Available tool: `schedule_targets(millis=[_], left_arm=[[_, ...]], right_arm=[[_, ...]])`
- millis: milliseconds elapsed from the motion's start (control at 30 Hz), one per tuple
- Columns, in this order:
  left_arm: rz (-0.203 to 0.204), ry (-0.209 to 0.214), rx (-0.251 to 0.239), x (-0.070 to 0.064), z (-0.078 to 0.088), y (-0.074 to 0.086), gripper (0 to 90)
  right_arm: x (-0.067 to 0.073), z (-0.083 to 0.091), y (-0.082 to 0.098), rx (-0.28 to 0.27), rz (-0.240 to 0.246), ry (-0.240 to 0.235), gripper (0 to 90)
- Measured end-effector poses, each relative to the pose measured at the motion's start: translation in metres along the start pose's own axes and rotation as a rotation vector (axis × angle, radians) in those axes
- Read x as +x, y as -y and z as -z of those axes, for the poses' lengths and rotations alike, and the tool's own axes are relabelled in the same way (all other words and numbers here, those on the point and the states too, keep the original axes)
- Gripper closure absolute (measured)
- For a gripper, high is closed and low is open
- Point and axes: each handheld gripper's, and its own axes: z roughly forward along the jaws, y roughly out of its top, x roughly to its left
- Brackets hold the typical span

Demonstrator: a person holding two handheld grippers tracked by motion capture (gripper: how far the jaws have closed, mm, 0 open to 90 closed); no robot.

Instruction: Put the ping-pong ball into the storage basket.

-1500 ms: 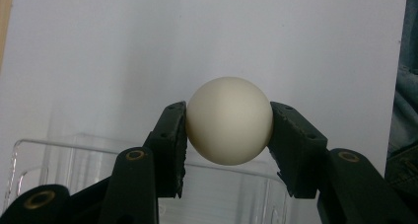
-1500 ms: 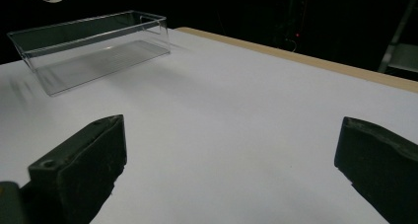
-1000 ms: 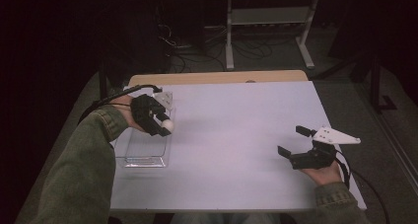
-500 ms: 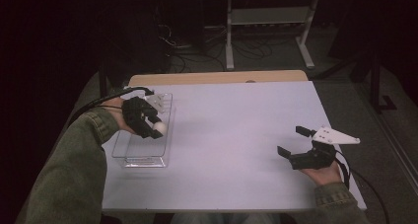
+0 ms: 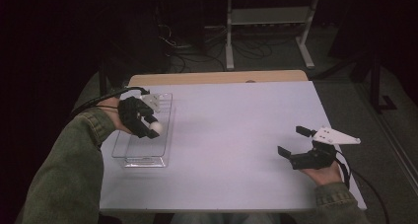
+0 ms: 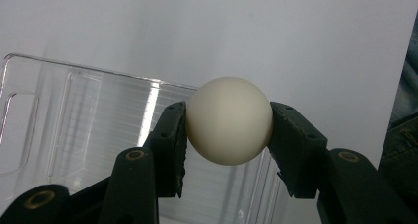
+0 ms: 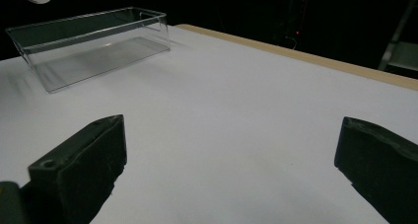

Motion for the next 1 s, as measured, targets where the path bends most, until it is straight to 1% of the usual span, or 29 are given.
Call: schedule_targets(millis=[100, 267, 300, 367, 500, 567, 667, 1000], left_arm=[[0.006, -0.007, -0.003, 0.000, 0.000, 0.002, 50.9], [0.008, -0.004, 0.006, -0.001, -0.003, 0.004, 50.9], [0.015, -0.003, -0.001, -0.001, -0.003, 0.005, 50.9], [0.020, -0.002, 0.001, 0.001, -0.004, 0.007, 50.9], [0.032, 0.001, 0.005, 0.002, -0.008, 0.010, 50.9], [0.037, 0.002, -0.002, 0.003, -0.010, 0.010, 50.9], [0.035, 0.011, 0.005, 0.003, -0.014, 0.010, 50.9], [0.049, 0.025, 0.011, 0.004, -0.026, 0.013, 50.9]], right_arm=[[0.000, 0.000, 0.000, 0.001, 0.001, 0.001, 0.0], [0.000, 0.000, 0.000, -0.001, 0.001, 0.000, 0.0], [0.000, 0.000, 0.000, -0.002, 0.001, 0.000, 0.0], [0.000, 0.000, 0.000, 0.000, 0.002, 0.000, 0.0], [0.000, 0.000, 0.000, 0.000, 0.001, 0.000, 0.0], [0.000, 0.000, 0.000, 0.001, -0.001, 0.000, 0.0], [0.000, 0.000, 0.000, 0.000, 0.000, 0.001, 0.0], [0.000, 0.001, 0.000, 0.000, -0.002, -0.001, 0.0]])
